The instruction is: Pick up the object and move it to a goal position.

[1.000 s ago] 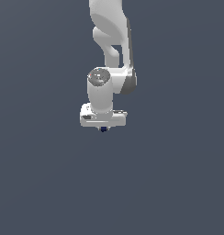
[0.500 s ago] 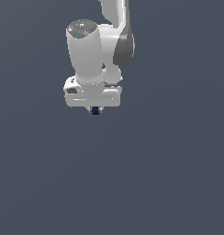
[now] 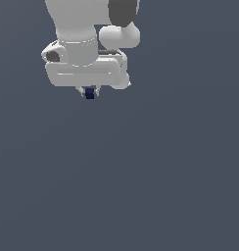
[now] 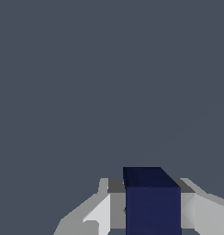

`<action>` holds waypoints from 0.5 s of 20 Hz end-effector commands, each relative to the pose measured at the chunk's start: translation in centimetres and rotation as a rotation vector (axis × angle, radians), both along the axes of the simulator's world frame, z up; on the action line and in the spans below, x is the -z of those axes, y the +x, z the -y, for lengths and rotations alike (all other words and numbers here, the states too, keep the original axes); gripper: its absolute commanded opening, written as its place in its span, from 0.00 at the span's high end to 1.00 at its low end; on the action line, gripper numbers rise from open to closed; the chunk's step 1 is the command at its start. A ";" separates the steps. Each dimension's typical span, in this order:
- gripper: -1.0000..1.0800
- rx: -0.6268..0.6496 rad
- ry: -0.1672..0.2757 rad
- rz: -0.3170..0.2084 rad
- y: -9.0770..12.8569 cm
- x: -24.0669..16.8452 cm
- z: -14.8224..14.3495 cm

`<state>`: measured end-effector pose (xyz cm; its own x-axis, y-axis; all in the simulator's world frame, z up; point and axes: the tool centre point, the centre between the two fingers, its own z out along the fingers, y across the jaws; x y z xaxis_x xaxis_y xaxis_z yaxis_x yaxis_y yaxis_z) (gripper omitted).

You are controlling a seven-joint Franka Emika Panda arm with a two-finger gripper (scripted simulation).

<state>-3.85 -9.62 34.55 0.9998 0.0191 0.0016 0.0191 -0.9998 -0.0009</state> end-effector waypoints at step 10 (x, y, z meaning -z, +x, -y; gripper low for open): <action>1.00 0.000 0.000 -0.002 -0.3 -7.3 1.9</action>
<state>-4.11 -11.35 41.27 0.9998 0.0190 0.0013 0.0190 -0.9998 -0.0003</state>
